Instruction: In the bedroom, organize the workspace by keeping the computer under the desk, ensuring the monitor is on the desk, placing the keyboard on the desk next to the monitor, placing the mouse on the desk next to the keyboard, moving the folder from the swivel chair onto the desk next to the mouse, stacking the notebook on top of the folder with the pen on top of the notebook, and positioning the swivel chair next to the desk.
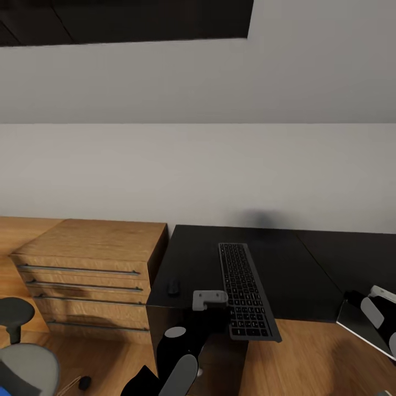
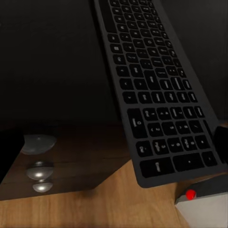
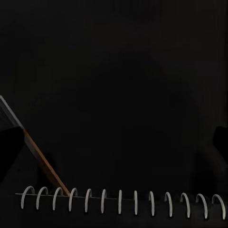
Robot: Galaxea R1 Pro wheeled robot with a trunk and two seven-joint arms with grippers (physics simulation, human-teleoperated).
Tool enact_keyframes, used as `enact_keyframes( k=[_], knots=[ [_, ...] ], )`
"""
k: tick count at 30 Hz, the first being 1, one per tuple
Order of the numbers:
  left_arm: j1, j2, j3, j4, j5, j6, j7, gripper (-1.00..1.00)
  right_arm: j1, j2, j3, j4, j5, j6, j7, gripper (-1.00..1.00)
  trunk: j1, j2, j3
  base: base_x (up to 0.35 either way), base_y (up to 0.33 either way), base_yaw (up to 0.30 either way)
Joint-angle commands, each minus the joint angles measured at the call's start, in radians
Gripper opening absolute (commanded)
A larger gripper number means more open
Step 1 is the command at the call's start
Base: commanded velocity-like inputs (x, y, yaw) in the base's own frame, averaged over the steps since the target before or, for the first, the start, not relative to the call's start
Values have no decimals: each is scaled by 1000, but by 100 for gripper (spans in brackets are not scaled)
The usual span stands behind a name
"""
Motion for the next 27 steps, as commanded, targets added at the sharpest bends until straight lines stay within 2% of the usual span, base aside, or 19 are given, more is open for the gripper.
enact_keyframes(
  k=[1,24,27],
  knots=[
    [-1,0,-1,-1,10,1,11,100,0,0,1,-2,-10,4,-5,100,-4,7,2,0,0,0],
    [-1,0,-1,-1,7,-2,12,100,1,0,-2,-9,-10,3,1,100,-92,168,74,0,0,0],
    [0,0,-21,-1,4,-23,34,100,1,-1,-3,-12,-11,3,3,100,-104,189,84,0,0,0]
  ],
)
